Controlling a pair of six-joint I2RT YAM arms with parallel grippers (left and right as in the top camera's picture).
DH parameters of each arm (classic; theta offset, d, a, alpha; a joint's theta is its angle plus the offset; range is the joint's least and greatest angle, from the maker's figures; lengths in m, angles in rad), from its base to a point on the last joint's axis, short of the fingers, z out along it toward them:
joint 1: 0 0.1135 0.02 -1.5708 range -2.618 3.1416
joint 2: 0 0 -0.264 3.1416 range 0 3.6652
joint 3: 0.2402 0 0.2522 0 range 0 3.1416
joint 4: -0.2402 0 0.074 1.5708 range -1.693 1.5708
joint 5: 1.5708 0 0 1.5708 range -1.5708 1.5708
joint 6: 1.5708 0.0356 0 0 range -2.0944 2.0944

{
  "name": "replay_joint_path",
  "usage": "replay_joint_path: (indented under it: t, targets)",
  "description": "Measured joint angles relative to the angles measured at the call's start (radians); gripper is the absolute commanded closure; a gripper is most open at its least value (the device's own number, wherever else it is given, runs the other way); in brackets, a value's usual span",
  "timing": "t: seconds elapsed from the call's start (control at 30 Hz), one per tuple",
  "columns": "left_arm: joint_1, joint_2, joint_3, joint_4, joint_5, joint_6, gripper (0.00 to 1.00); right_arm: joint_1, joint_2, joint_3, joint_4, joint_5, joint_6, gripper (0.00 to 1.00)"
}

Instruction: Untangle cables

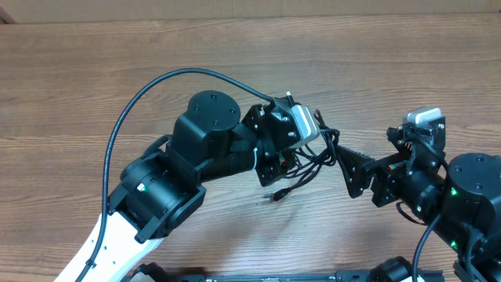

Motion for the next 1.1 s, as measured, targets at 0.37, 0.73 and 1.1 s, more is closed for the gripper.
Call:
replay_joint_path:
  t: [0.37, 0.73, 1.1]
  targets:
    - [0.0, 0.027, 0.0, 0.021, 0.103, -0.052, 0.96, 0.0, 0.0, 0.0, 0.016, -0.034, -0.008, 0.01]
    - [0.011, 0.038, 0.0, 0.027, 0.381, -0.006, 0.96, 0.001, -0.002, 0.0, 0.023, -0.021, -0.015, 0.06]
    - [0.01, 0.042, 0.0, 0.037, 0.521, 0.013, 0.96, 0.004, -0.005, 0.0, 0.084, -0.005, -0.021, 0.07]
